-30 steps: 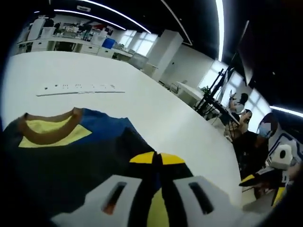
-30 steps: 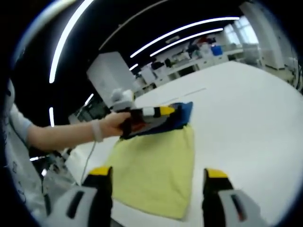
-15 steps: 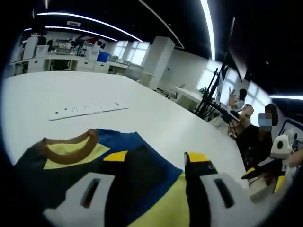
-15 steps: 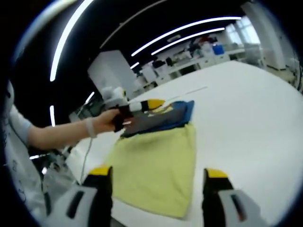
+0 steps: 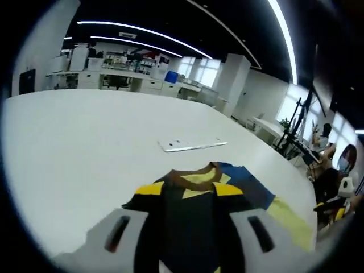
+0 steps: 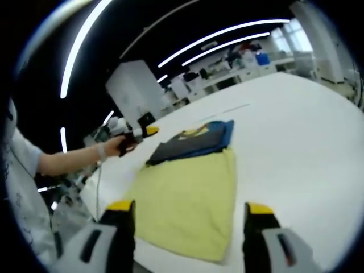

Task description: Fold the garment on the visible template until the final outline fits inside the template.

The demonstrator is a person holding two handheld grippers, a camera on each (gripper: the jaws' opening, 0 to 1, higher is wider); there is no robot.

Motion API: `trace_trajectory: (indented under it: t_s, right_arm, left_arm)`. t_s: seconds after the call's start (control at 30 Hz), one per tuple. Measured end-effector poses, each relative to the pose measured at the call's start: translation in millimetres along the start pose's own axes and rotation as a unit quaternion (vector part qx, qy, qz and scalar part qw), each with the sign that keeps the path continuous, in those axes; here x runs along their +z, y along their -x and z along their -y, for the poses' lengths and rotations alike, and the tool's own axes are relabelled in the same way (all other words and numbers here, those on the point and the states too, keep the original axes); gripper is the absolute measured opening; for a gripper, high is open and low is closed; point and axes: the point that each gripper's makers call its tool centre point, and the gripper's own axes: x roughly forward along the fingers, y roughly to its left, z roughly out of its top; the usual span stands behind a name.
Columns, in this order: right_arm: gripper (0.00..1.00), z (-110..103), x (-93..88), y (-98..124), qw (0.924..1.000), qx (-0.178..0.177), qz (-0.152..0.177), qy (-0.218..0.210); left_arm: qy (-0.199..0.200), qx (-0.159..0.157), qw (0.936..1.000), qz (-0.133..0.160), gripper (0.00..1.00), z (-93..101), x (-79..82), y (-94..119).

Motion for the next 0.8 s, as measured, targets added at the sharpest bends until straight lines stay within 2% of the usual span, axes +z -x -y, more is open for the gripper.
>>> trace_trajectory:
  t_s: [0.13,0.2,0.27,0.33,0.4,0.47,0.7,0.8]
  right_arm:
    - [0.77,-4,-1.3,-1,1.0000,0.000,-0.003,0.002]
    - [0.77,-5,-1.3,-1,1.0000,-0.001,-0.003,0.000]
    - [0.77,-6,-1.1,-1,1.0000,-0.003,-0.002,-0.001]
    - [0.77,-5,-0.7,-1,1.0000,-0.004,-0.002,-0.003]
    - [0.77,-5,-0.4,-1,1.0000,-0.005,-0.001,-0.003]
    - [0.77,-4,-0.9,-1,1.0000,-0.006,-0.003,-0.004]
    - [0.76,-2,-1.5,-2,0.9999,-0.010,-0.005,-0.008]
    - [0.76,1,-2.3,-2,0.9999,-0.011,-0.006,-0.010]
  left_arm:
    - [0.010,0.022,0.9996,-0.013,0.30,-11.3,-9.9,8]
    - [0.043,0.031,0.9983,-0.024,0.30,-26.5,-21.8,9]
    - [0.053,0.038,0.9973,-0.033,0.29,-24.2,-30.0,11]
    - [0.043,0.037,0.9976,-0.040,0.24,-30.1,-34.1,7]
    - [0.055,0.041,0.9965,-0.048,0.20,-36.5,-38.8,3]
    - [0.073,0.044,0.9952,-0.047,0.17,-37.7,-40.5,1]
    - [0.095,0.060,0.9920,-0.057,0.14,-51.6,-49.9,-15]
    - [0.107,0.061,0.9909,-0.052,0.06,-53.7,-50.6,-16]
